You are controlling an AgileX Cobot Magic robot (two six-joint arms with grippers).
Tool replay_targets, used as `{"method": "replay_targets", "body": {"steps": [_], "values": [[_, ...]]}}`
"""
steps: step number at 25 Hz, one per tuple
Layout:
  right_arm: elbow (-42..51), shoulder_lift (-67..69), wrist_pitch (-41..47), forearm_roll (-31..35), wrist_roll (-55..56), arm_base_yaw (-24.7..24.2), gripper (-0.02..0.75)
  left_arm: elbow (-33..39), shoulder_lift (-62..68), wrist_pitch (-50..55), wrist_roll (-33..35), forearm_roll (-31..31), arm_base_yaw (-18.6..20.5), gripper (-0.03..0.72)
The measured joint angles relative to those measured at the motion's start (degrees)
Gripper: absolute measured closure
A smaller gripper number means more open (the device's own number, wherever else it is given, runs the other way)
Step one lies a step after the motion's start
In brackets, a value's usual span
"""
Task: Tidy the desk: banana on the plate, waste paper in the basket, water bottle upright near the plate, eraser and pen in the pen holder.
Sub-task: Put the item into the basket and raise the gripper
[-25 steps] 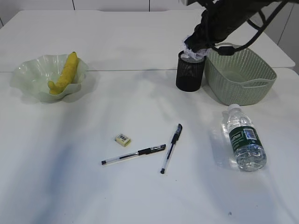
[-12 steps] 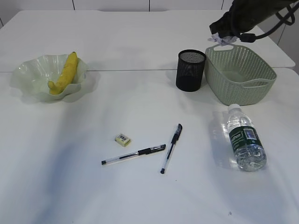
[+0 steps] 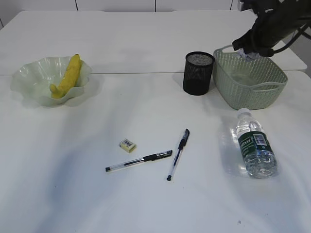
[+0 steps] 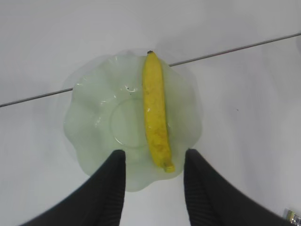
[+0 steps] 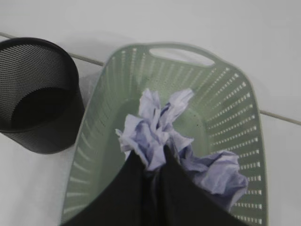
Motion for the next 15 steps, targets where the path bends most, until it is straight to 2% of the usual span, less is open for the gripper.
{"method": "replay_targets", "body": {"steps": [6,9,11,15], "values": [[0.0,1.77,0.04,-1.74,0.18,-0.02,0.714,0.0,0.0,0.0,0.0,-0.37,0.0,0.419],[0.0,2.95,0.04,-1.82,0.71,-0.02,0.673,0.0,0.0,0.0,0.0,-0.76,0.0,0.423],[0.0,3.5,0.04,-1.82,2.27,-0.02,0.597,0.0,0.0,0.0,0.0,-0.76,0.0,0.423],[0.0,3.62,0.04,-1.82,5.96,-0.02,0.379,0.0,0.0,0.02,0.0,-0.92,0.0,0.423]]}}
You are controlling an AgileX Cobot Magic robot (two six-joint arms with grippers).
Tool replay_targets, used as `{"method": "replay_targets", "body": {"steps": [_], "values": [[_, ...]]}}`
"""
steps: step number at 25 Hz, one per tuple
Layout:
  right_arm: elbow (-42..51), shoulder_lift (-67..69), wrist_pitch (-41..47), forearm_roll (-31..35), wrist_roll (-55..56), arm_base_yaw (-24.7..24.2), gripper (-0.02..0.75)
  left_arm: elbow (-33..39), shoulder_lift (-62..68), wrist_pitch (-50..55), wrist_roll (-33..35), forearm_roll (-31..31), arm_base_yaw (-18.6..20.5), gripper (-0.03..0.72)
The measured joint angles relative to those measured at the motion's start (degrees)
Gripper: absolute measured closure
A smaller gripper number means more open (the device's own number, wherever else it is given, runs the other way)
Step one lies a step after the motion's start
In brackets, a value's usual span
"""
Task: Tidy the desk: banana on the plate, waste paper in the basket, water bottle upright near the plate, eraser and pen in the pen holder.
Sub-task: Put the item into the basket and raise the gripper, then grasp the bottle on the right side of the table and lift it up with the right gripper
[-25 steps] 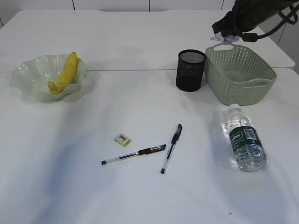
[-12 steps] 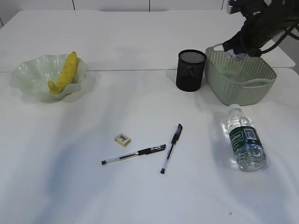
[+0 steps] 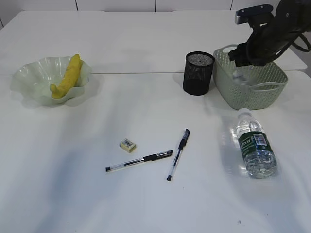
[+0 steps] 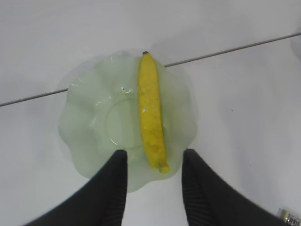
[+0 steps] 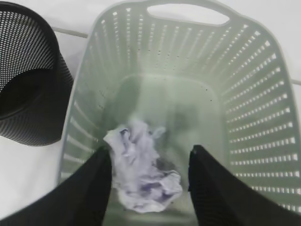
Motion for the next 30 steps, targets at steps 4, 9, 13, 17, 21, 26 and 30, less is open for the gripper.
{"method": "replay_targets", "body": {"steps": [4,9,13,17,21,26,30], "values": [[-0.38,0.0,1.58,0.0,2.11,0.0,0.295,0.0,0.0,0.0,0.0,-0.1,0.0,0.423],[-5.67,0.0,11.63,0.0,6.05,0.0,0.283,0.0,0.0,0.0,0.0,-0.63,0.0,0.423],[-14.07,0.0,22.38,0.0,8.52,0.0,0.283,0.0,0.0,0.0,0.0,-1.05,0.0,0.424],[-22.02,0.0,34.42,0.0,11.79,0.0,0.283,0.0,0.0,0.0,0.0,-2.76,0.0,0.425],[-24.96,-0.27,37.68,2.31,13.3,0.0,0.283,0.0,0.0,0.0,0.0,-4.25,0.0,0.425],[-25.05,-1.65,38.41,9.08,13.53,0.11,0.283,0.0,0.0,0.0,0.0,-6.24,0.0,0.425],[-21.38,-5.3,38.41,9.03,12.77,0.34,0.283,0.0,-0.22,0.0,0.0,-9.29,0.0,0.425]]}}
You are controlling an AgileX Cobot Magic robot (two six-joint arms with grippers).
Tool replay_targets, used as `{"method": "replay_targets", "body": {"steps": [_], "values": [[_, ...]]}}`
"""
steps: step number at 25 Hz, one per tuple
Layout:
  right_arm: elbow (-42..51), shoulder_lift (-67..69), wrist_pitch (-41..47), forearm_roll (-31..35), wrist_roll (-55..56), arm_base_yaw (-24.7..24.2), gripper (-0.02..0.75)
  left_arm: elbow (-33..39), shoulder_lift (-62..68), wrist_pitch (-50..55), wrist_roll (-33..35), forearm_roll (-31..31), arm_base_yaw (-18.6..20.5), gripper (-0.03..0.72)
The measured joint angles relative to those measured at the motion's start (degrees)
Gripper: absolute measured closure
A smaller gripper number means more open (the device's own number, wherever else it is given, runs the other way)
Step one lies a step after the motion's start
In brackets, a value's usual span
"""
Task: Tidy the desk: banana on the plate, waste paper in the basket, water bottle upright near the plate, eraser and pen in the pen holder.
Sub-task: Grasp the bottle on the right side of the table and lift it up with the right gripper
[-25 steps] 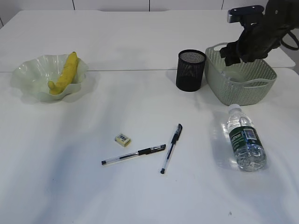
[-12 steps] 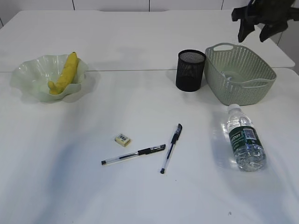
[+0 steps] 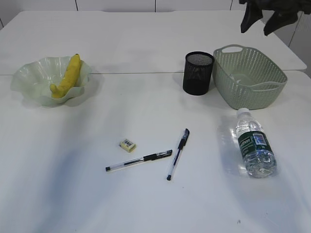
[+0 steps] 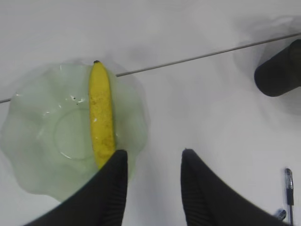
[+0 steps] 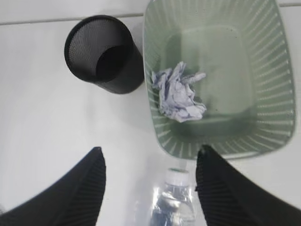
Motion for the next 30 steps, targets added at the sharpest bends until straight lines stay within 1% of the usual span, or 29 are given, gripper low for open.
{"method": "replay_targets", "body": {"steps": [3,8,9,12,16,18,21,24,30], "values": [[6.65,-4.86,0.0,-1.37,-0.22,0.0,0.283,0.0,-0.65,0.0,0.0,-0.93,0.0,0.425],[21.48,-13.0,0.0,-2.69,-0.46,0.0,0.283,0.0,-3.86,0.09,0.0,-1.04,0.0,0.425],[24.02,-14.38,0.0,-2.51,-0.46,0.0,0.283,0.0,-4.61,0.09,0.0,-0.93,0.0,0.425],[29.01,-16.71,0.0,0.73,0.3,0.0,0.283,0.0,-7.34,0.2,0.0,-0.85,0.0,0.425],[30.82,-17.04,-0.13,2.41,0.52,0.57,0.283,0.0,-11.12,0.31,-0.44,-1.34,0.0,0.425],[30.86,-17.04,-0.13,1.21,0.52,0.73,0.283,0.0,-13.01,0.31,-0.57,-1.57,0.0,0.425],[31.32,-17.13,-0.13,-3.55,0.52,0.82,0.283,-0.38,-15.16,0.38,-0.67,-1.57,0.0,0.425],[31.65,-17.13,-0.21,-6.3,0.64,0.82,0.283,-0.38,-16.41,0.67,-0.67,-1.68,0.0,0.425],[31.88,-17.13,-0.21,-6.6,0.64,0.82,0.282,-0.38,-17.06,1.02,-0.79,-1.68,0.0,0.425]]}}
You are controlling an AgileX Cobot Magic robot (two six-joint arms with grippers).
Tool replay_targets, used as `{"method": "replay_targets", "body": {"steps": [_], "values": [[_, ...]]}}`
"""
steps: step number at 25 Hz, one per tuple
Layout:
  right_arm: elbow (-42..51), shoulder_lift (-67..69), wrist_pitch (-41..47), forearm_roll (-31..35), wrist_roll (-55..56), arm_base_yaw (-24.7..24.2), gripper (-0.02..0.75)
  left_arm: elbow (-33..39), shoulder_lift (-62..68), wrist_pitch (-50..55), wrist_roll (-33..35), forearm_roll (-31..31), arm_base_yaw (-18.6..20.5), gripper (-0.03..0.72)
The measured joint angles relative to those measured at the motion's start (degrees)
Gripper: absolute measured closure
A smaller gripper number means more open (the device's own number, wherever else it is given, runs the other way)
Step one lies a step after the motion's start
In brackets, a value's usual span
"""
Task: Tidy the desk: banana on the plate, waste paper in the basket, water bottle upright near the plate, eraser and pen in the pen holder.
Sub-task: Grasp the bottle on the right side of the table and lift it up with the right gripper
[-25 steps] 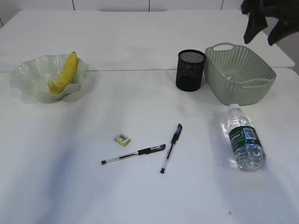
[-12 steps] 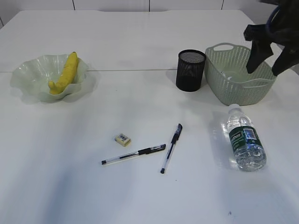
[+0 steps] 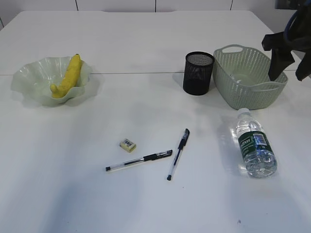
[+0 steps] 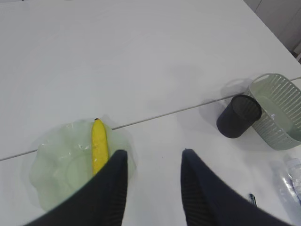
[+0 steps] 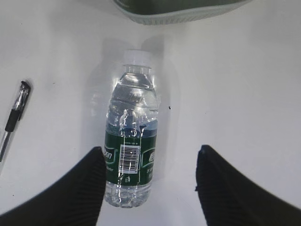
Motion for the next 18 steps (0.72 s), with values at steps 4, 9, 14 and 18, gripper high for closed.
{"method": "replay_targets", "body": {"steps": [4,9,14,18], "values": [[0.0,1.86,0.0,-0.09,0.11,0.06,0.283,0.0,-0.13,0.0,0.0,0.0,0.0,0.426],[0.0,5.93,-0.28,2.74,0.37,0.06,0.283,0.0,-0.13,0.0,0.0,0.0,0.0,0.426],[0.0,8.63,-0.51,8.15,2.21,0.06,0.281,0.0,-0.13,0.0,0.0,0.0,0.0,0.426],[0.0,10.6,-0.77,9.53,4.89,0.06,0.245,0.0,-0.13,0.0,0.0,0.0,0.0,0.426]]}}
